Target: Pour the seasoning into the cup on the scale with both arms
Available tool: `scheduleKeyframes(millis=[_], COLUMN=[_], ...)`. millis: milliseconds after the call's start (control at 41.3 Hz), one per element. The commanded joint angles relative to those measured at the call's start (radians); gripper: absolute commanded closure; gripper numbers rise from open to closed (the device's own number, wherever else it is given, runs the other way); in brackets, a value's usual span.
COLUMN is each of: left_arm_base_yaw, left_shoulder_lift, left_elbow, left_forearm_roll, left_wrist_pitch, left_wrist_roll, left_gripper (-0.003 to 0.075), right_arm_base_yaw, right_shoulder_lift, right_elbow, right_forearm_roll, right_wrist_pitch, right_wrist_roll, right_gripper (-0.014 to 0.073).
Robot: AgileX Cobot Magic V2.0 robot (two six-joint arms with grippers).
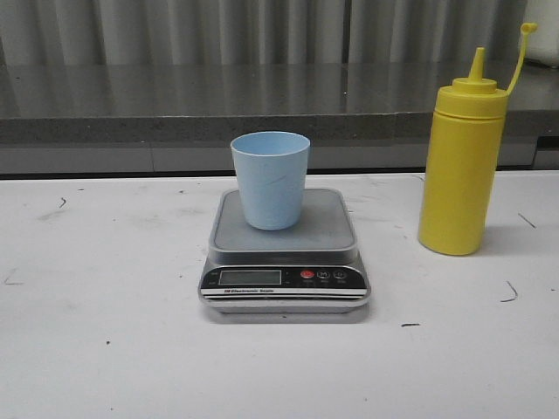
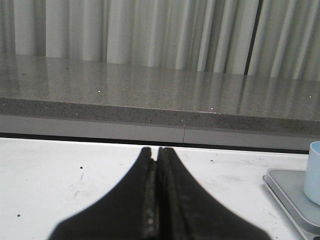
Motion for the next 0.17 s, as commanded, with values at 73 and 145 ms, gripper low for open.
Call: scheduleKeyframes(millis=[73,145], left_arm_base_yaw=[0.000,0.000], left_shoulder_lift=[-0.016,-0.016], left_elbow=[0.025,0.025], left_forearm_roll=[-0.009,-0.009], left_wrist_pitch=[-0.081,-0.081], left_wrist_roll=[-0.007,-0.007], left_gripper=[0.0740,0.0740], right_arm_base_yaw=[-0.008,-0.008], right_shoulder_lift=[-0.017,-0.017], right_elbow=[-0.007,-0.007], right_forearm_roll=[0.000,0.000], right_wrist_pitch=[-0.081,-0.081], right_wrist_roll=[-0.014,-0.014], right_gripper=[0.0661,0.0661])
